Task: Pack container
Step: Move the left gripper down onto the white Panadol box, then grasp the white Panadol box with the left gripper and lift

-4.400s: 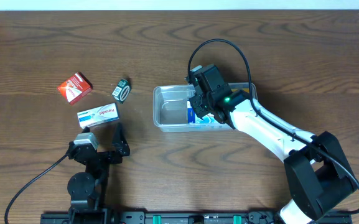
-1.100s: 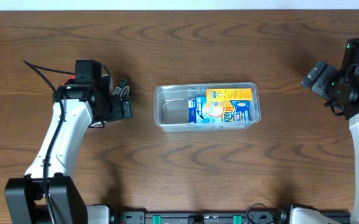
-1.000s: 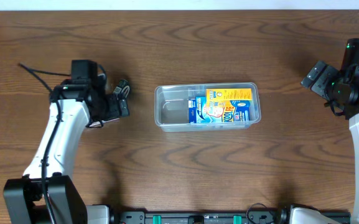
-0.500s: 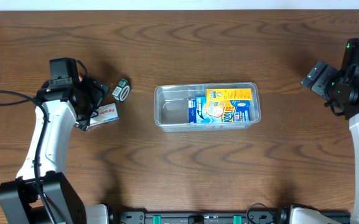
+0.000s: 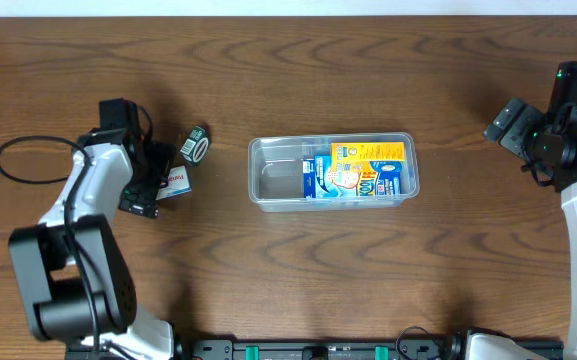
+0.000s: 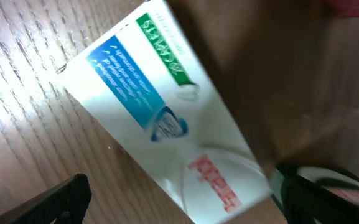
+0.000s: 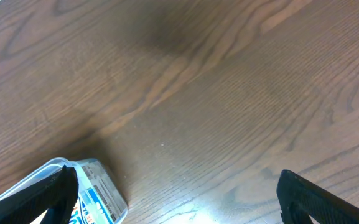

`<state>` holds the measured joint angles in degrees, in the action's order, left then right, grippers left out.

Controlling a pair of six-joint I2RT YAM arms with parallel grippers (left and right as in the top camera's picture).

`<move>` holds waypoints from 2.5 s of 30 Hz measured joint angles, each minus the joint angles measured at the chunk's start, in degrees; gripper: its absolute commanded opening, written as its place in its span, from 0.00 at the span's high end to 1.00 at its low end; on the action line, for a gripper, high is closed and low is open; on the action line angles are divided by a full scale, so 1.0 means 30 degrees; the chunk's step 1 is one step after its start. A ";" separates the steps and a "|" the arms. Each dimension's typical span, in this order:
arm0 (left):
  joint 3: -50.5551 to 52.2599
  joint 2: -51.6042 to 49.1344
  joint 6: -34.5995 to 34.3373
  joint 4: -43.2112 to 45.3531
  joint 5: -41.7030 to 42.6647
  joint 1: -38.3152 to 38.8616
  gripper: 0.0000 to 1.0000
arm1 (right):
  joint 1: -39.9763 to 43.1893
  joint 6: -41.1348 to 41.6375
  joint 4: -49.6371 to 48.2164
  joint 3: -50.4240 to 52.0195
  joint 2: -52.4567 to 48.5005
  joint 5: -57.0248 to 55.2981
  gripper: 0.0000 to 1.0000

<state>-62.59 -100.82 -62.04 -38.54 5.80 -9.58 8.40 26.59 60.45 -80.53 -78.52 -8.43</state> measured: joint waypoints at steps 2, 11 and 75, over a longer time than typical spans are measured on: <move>0.0000 -0.0503 -0.0168 0.0007 0.0000 0.0000 0.02 | 0.0000 0.0000 0.0000 0.0000 0.0000 0.0007 0.01; -0.0153 -0.1137 -0.0423 0.0408 0.0000 0.0000 0.02 | 0.0000 0.0000 0.0000 0.0000 0.0000 0.0007 0.01; -0.0226 0.2193 1.2786 -0.0481 0.2069 -0.0379 0.46 | 0.0000 0.0000 0.0000 0.0000 0.0000 0.0000 0.01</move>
<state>-63.26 -94.24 -23.68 -39.99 12.01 -10.72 8.40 26.59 60.45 -80.53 -78.52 -8.43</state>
